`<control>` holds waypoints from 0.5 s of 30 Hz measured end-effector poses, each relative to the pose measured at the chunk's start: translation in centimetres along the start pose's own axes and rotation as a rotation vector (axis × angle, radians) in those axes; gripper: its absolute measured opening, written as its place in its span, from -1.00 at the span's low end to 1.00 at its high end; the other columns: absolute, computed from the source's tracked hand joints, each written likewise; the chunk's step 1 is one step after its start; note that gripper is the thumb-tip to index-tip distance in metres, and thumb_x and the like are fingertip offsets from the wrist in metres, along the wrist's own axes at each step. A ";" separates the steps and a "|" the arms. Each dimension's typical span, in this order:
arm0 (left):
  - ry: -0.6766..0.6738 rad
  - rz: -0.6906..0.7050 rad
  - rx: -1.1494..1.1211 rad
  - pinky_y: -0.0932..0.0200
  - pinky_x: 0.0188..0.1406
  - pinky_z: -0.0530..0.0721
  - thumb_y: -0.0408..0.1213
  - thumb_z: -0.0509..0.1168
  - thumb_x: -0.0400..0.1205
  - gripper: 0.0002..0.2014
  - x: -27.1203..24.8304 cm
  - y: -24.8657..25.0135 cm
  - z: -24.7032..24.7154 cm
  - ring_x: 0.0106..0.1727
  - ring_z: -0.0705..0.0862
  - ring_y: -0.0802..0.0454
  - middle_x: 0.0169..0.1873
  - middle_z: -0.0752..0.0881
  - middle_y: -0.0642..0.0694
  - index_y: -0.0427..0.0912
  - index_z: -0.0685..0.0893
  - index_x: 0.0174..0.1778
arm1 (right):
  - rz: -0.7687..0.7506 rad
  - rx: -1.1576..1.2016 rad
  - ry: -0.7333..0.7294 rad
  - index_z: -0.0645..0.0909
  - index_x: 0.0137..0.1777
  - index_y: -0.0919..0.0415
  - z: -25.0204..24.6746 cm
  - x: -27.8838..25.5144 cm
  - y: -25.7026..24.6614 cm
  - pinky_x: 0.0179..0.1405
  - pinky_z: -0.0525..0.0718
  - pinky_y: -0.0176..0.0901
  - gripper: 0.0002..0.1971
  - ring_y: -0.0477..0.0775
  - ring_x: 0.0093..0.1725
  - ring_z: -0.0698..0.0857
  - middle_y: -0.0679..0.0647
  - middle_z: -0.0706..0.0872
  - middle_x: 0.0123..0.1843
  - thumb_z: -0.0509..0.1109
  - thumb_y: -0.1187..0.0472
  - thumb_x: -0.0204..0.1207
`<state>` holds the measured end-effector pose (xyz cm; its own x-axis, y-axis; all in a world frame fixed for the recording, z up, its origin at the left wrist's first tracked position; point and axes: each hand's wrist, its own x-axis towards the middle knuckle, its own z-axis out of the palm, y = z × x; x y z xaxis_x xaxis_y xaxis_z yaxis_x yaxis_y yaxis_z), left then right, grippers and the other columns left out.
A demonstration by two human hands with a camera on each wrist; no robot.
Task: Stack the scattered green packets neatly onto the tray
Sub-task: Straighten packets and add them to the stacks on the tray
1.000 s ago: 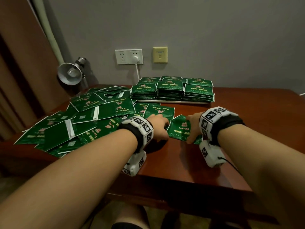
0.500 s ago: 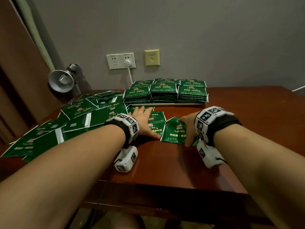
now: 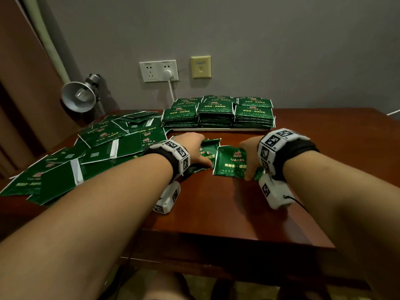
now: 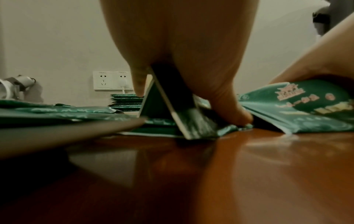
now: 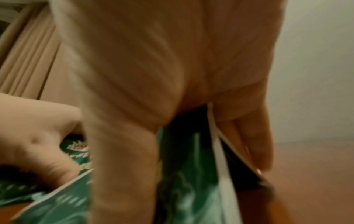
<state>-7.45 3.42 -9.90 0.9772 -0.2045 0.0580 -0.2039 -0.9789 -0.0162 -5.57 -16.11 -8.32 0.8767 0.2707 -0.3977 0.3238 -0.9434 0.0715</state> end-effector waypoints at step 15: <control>0.038 -0.021 -0.099 0.04 -0.06 0.66 0.12 0.16 0.70 -0.59 -1.2 0.8 -3.3 0.01 0.69 -0.14 0.00 0.72 -0.13 -0.15 0.62 0.18 | 0.139 0.113 0.300 0.54 0.33 0.11 0.0 -4.1 2.6 0.03 0.71 -0.03 -0.18 0.14 0.03 0.72 -0.01 0.69 0.12 0.62 -0.33 0.14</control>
<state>-9.00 2.89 -6.68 0.9787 -0.1816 0.0952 -0.1897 -0.9783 0.0836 -8.27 -19.64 -6.47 0.9806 0.1667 -0.1035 0.1673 -0.9859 -0.0026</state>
